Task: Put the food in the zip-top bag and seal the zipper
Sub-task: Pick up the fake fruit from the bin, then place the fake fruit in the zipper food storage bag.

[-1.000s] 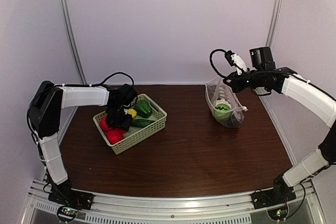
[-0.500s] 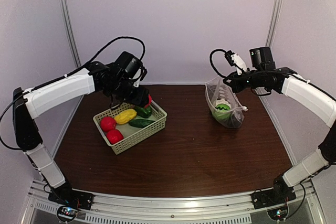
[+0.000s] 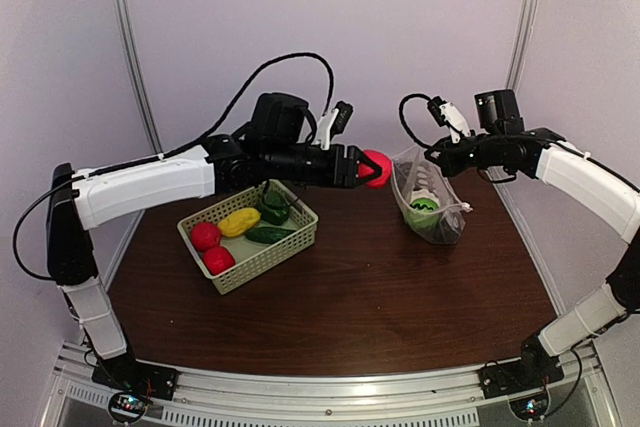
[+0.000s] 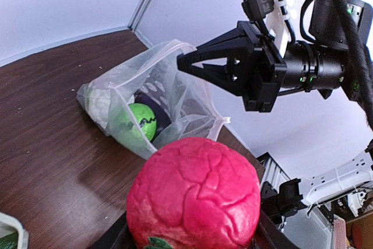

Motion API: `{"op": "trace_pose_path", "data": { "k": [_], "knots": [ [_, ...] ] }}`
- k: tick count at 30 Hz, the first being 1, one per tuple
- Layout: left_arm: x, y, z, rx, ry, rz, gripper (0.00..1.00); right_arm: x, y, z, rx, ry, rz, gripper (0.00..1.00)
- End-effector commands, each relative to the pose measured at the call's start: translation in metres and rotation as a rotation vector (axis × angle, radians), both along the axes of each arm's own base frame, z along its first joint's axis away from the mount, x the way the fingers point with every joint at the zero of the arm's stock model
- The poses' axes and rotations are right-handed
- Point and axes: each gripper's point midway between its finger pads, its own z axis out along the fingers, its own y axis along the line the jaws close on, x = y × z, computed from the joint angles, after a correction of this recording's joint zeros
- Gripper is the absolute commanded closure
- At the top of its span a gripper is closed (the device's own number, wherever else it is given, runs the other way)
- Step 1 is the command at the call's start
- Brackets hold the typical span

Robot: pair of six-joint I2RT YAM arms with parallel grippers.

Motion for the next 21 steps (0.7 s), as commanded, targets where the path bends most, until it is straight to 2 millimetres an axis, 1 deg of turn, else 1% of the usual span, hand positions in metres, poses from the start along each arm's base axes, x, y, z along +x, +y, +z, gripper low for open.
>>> {"op": "trace_pose_path", "data": {
  "k": [1, 5, 7, 8, 9, 12, 15, 18, 21],
  "knots": [
    [0.004, -0.037, 0.016, -0.156, 0.043, -0.065, 0.87, 0.001, 0.007, 0.009, 0.042, 0.002, 0.008, 1.00],
    [0.010, -0.060, 0.010, -0.189, 0.081, -0.085, 0.88, 0.001, 0.011, 0.014, 0.070, 0.012, 0.014, 1.00],
    [0.016, -0.070, 0.014, -0.205, 0.074, -0.079, 0.89, 0.001, 0.012, 0.015, 0.077, 0.015, 0.014, 1.00],
    [0.020, -0.074, 0.011, -0.204, 0.077, -0.072, 0.89, 0.001, 0.012, 0.016, 0.082, 0.016, 0.014, 1.00],
    [0.025, -0.080, 0.001, -0.196, 0.089, -0.063, 0.89, 0.001, 0.013, 0.017, 0.086, 0.013, 0.014, 1.00],
    [0.038, -0.097, -0.013, -0.218, 0.121, -0.055, 0.90, 0.001, 0.013, 0.020, 0.104, 0.012, 0.011, 1.00],
    [0.049, -0.110, -0.043, -0.164, 0.192, -0.021, 0.91, 0.001, 0.013, 0.023, 0.111, 0.010, 0.006, 1.00],
    [0.058, -0.112, -0.064, -0.134, 0.235, 0.026, 0.90, 0.001, 0.011, 0.026, 0.109, 0.000, -0.002, 1.00],
    [0.068, -0.108, -0.083, -0.080, 0.264, 0.103, 0.90, 0.000, 0.010, 0.030, 0.113, -0.011, -0.006, 1.00]
  ]
}}
